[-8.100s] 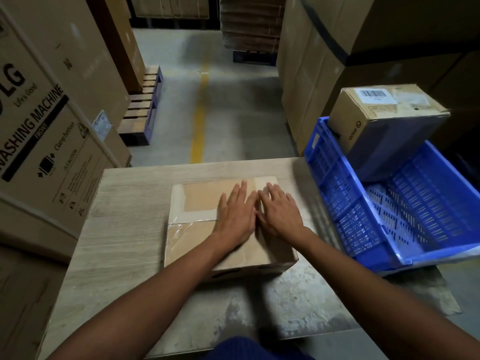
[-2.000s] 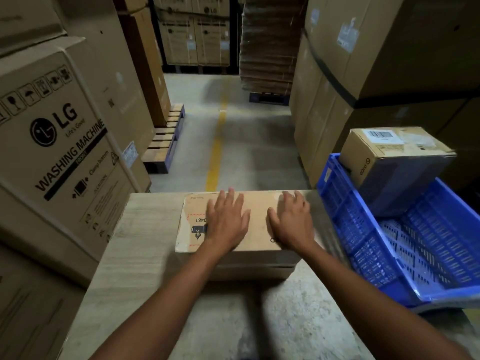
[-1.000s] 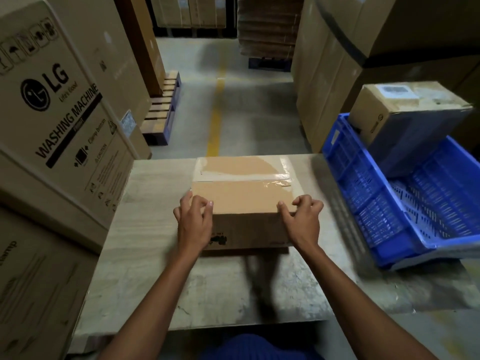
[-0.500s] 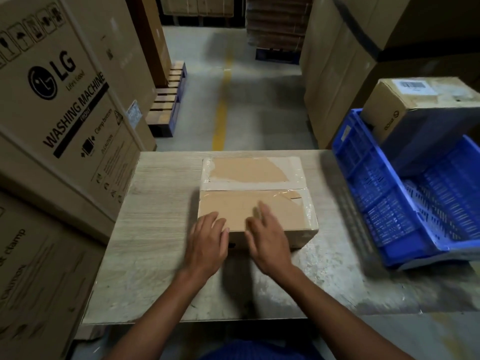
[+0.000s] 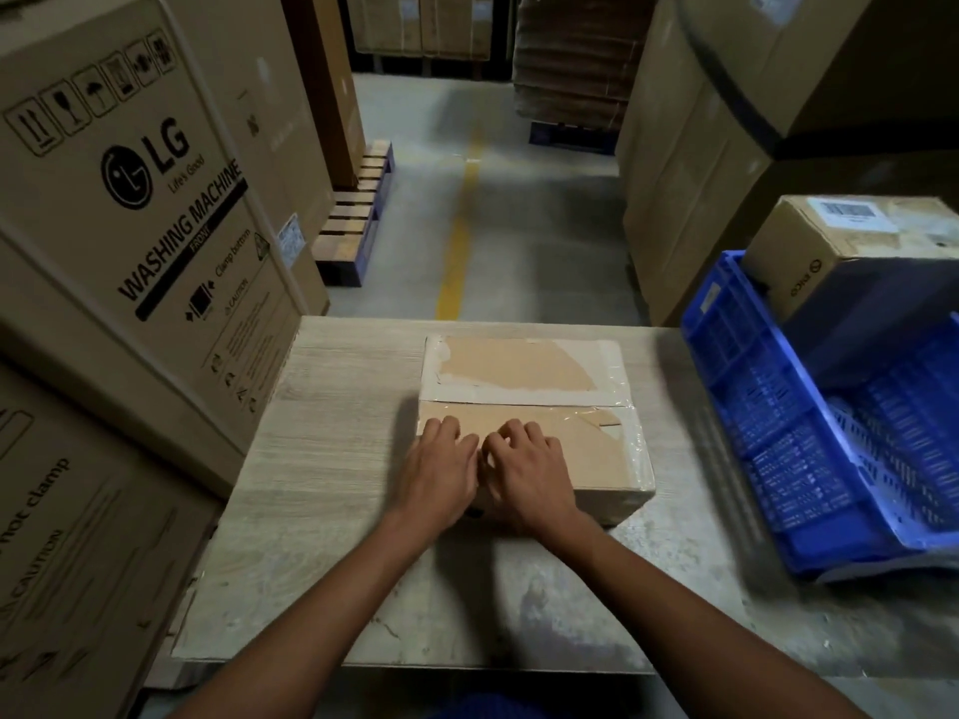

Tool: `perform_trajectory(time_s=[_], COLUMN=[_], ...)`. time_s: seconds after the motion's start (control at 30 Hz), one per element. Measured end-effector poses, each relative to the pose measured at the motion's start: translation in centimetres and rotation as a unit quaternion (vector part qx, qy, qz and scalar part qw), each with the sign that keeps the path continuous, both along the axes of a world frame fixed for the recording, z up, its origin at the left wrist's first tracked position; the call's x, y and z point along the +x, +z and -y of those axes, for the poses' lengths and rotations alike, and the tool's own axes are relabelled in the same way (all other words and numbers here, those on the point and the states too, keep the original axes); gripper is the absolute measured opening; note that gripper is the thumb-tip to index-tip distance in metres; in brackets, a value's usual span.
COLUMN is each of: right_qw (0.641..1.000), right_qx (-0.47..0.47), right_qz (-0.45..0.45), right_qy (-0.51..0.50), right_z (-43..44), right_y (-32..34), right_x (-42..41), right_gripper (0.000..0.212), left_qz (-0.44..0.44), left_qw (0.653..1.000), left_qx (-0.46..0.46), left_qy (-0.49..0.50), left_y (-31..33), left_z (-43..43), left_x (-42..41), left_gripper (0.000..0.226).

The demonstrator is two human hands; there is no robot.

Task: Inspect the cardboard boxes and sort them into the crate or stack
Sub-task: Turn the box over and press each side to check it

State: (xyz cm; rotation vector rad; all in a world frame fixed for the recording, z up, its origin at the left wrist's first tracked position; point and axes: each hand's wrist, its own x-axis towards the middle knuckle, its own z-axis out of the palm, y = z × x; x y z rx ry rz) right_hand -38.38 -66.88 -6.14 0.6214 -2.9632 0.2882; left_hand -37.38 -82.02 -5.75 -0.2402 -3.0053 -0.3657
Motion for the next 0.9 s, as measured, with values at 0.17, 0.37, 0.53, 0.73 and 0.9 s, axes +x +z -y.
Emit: perform_trajectory(time_s=[0.17, 0.37, 0.53, 0.73, 0.9], right_qw=[0.993, 0.989, 0.991, 0.966, 0.965], right_qx=[0.004, 0.023, 0.071, 0.158, 0.154], right_qz=[0.120, 0.148, 0.107, 0.200, 0.207], right_qy=[0.022, 0.016, 0.023, 0.042, 0.044], right_z=[0.4, 0.6, 1.1, -0.3, -1.1], right_y=[-0.4, -0.9, 1.6, 2.1, -0.2], right_x=[-1.5, -1.8, -4.8, -10.1, -10.6], right_gripper=[0.071, 0.080, 0.051, 0.097, 0.112], left_qz=[0.099, 0.106, 0.043, 0.110, 0.118], left_qw=[0.995, 0.993, 0.998, 0.994, 0.993], left_qx=[-0.008, -0.057, -0.046, -0.011, -0.025], left_qy=[-0.024, -0.013, -0.028, -0.010, -0.010], left_y=[-0.9, -1.1, 0.7, 0.5, -0.3], left_z=[0.4, 0.0, 0.1, 0.3, 0.3], left_x=[-1.8, -2.3, -4.2, -7.6, -8.2], left_gripper=[0.056, 0.057, 0.036, 0.060, 0.065])
